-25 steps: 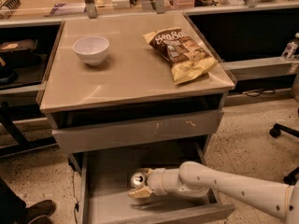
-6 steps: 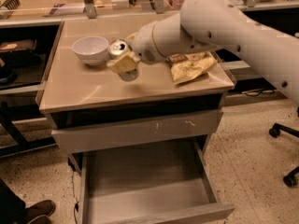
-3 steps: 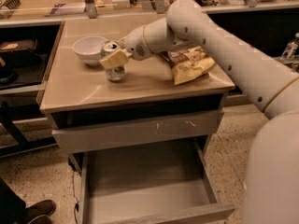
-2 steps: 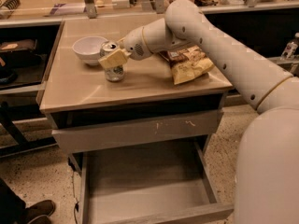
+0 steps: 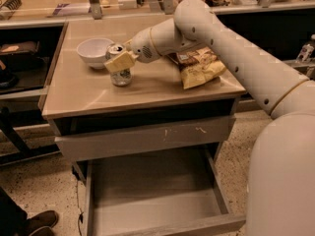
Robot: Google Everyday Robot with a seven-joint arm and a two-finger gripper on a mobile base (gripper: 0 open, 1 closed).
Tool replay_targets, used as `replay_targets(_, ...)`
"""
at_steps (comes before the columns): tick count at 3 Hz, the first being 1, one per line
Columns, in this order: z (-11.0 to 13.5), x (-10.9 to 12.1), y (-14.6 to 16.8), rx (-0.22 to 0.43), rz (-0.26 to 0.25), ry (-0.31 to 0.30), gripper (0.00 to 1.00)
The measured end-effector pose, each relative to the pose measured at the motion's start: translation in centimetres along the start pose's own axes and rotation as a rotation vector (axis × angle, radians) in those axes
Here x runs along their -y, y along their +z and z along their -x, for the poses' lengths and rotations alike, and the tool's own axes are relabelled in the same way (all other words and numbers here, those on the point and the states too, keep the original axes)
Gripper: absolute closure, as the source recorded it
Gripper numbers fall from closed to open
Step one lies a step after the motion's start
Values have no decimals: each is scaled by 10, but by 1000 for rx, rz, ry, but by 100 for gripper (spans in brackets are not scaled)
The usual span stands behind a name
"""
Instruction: Pick 7up can from middle drawer and place on counter
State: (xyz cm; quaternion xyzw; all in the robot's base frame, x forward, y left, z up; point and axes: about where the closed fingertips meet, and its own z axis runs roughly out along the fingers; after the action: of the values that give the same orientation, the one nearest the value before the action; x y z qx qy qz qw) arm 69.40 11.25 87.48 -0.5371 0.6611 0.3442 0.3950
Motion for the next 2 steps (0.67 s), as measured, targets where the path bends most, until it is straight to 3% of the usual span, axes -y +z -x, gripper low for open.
replay_targets(2,0,0,0,0,0,0,12)
